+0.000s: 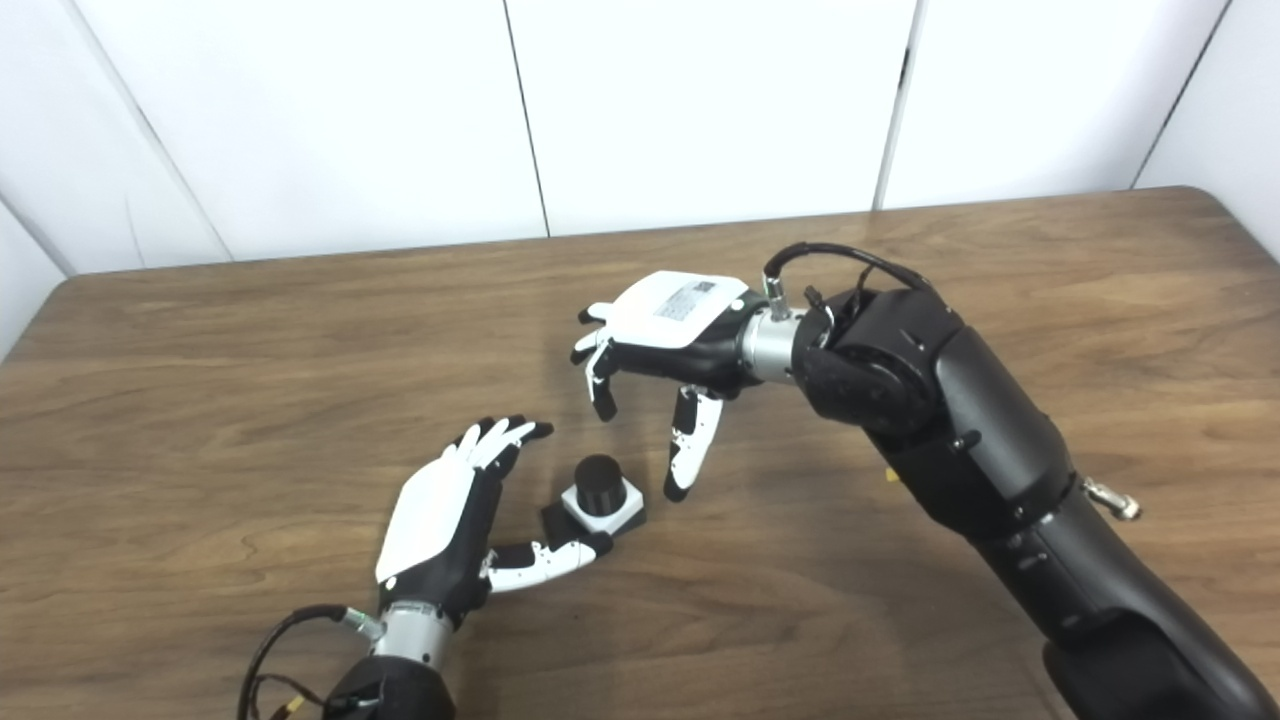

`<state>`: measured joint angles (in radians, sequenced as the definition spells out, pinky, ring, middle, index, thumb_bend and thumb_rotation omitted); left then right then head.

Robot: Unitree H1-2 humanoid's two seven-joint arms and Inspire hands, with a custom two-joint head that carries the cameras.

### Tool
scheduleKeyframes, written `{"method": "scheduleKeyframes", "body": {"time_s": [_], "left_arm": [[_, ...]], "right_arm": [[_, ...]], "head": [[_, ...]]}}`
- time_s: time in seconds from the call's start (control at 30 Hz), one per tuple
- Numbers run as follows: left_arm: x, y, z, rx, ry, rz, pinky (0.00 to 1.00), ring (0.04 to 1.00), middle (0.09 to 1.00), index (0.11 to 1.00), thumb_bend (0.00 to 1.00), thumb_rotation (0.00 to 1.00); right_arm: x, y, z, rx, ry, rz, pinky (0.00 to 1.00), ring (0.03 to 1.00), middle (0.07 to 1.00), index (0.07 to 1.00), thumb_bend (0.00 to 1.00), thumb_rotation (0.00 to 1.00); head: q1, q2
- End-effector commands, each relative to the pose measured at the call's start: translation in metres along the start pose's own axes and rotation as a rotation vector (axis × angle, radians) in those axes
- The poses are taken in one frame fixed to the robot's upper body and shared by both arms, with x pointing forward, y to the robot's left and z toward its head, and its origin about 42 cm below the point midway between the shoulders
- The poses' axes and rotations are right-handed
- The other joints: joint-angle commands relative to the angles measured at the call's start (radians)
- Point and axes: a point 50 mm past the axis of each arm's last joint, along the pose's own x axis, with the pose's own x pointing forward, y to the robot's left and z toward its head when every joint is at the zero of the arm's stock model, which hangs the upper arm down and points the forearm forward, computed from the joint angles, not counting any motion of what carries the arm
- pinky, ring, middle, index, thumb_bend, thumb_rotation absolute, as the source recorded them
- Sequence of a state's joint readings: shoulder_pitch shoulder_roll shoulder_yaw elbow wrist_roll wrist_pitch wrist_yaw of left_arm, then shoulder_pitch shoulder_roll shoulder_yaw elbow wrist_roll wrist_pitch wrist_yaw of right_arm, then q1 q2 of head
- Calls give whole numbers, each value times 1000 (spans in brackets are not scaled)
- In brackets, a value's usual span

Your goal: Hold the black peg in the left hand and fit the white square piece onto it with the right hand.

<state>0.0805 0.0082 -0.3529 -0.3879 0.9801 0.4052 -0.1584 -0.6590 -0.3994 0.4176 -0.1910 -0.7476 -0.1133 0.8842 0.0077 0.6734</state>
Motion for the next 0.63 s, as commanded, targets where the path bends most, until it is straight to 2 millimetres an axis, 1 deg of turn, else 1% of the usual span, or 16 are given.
{"method": "scheduleKeyframes", "body": {"time_s": [0.0, 0.2, 0.27, 0.43, 0.5, 0.6], "left_arm": [[2, 15, 8, 13, -42, 53, 1000, 1000, 956, 861, 879, 468], [0, 26, 6, 34, -32, 31, 1000, 1000, 959, 870, 893, 505], [-1, 34, 6, 30, -29, -6, 1000, 1000, 973, 885, 896, 530], [-2, 54, 2, 30, -30, -44, 1000, 1000, 983, 898, 899, 513], [-1, 61, -1, 38, -31, -38, 1000, 1000, 981, 894, 897, 506], [-2, 71, -5, 61, -27, -21, 1000, 1000, 973, 890, 893, 523]], "right_arm": [[-6, -27, -2, -37, 7, -79, 951, 1000, 907, 646, 998, 335], [-6, -27, -5, -37, 12, -88, 936, 1000, 900, 638, 1000, 343], [-7, -29, -7, -31, 22, -93, 940, 1000, 899, 637, 1000, 342], [-12, -34, -13, 8, 50, -109, 976, 1000, 902, 642, 1000, 315], [-15, -37, -16, 8, 56, -116, 970, 1000, 905, 645, 999, 310], [-20, -38, -21, 9, 68, -123, 945, 1000, 904, 659, 996, 315]], "head": [[0, 1], [9, -1], [9, -2], [12, -6], [13, -7], [12, -7]]}}
